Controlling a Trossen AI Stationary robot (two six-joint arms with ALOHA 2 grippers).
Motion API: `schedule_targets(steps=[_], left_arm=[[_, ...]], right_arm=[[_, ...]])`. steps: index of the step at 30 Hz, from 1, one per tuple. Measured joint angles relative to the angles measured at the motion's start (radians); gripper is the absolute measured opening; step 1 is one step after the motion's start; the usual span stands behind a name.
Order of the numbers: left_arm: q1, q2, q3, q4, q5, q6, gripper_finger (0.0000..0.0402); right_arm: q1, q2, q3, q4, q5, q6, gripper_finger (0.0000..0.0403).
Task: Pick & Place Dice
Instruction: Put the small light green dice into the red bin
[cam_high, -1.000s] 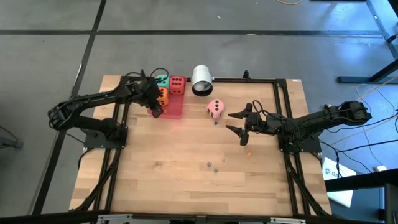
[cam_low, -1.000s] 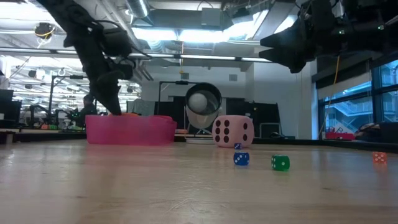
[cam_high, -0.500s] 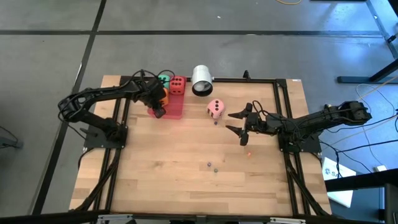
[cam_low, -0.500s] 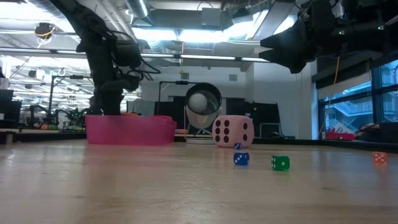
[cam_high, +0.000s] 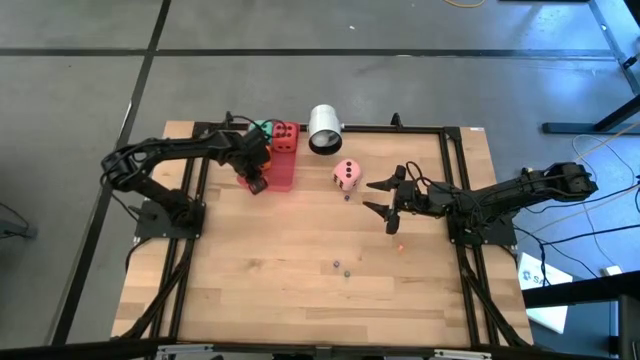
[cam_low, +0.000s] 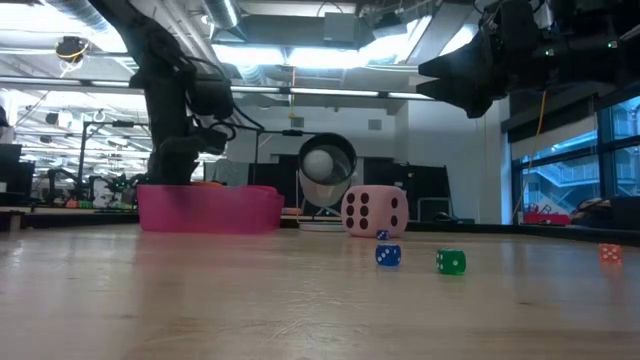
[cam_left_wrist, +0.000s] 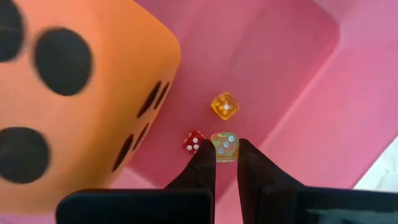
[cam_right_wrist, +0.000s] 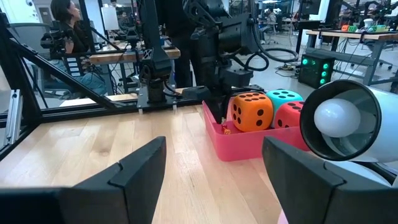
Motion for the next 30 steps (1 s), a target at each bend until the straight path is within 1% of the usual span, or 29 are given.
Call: schedule_targets(steps=[18,21,30], left_arm=[[0.000,0.011,0.000,0.001,0.000,0.000,0.0015],[0.000,0.011,0.000,0.001,0.000,0.000,0.0026],[-0.001,0.011,0.000,0.005,0.000,-0.001,0.0089]], right_arm=[[0.000,0.000,0.000,-0.001,0.000,0.000,0.0265],[0.000,0.000,0.000,-0.001,0.000,0.000,0.0265],[0.000,0.000,0.000,-0.001,0.000,0.000,0.0265]])
